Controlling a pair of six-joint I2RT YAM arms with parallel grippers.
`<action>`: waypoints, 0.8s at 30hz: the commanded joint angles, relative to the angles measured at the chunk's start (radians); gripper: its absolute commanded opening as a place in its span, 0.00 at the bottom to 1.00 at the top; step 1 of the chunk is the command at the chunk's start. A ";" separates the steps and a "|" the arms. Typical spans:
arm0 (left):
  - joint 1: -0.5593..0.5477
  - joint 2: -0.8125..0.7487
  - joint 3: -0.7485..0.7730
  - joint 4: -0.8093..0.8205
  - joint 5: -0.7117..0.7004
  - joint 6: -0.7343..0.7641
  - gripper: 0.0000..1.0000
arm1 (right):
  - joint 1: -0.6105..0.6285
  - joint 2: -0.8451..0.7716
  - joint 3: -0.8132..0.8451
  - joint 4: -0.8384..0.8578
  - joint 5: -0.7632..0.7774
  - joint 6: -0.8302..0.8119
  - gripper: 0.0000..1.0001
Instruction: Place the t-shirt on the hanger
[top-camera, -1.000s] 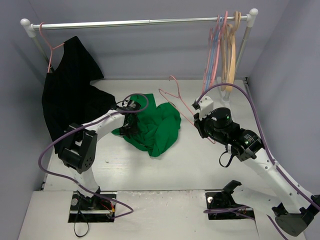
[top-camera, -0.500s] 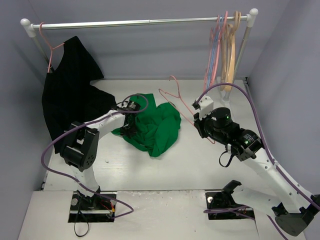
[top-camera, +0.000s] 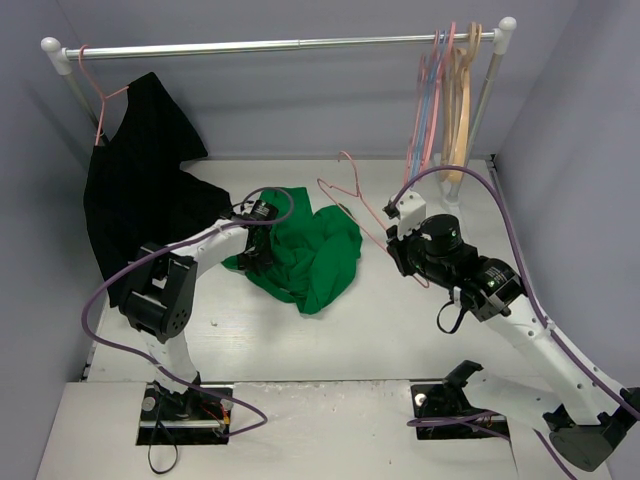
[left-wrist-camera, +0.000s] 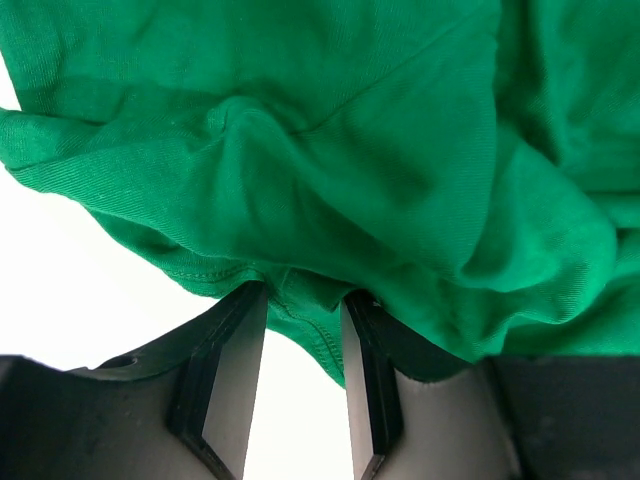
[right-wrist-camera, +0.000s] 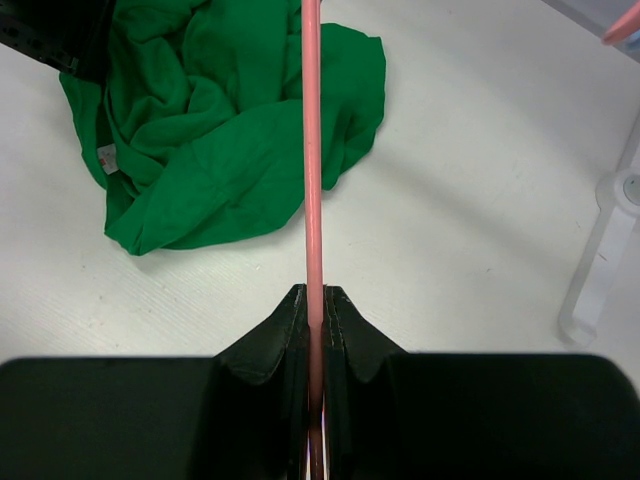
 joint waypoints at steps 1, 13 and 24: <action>0.008 -0.045 0.022 0.026 0.001 -0.018 0.35 | 0.001 0.012 0.014 0.076 -0.006 0.014 0.00; 0.009 -0.022 0.027 0.011 -0.039 -0.018 0.22 | -0.001 0.015 0.009 0.078 -0.010 0.017 0.00; 0.037 -0.118 0.114 -0.063 -0.067 0.101 0.00 | -0.001 -0.005 0.026 0.036 -0.230 0.004 0.00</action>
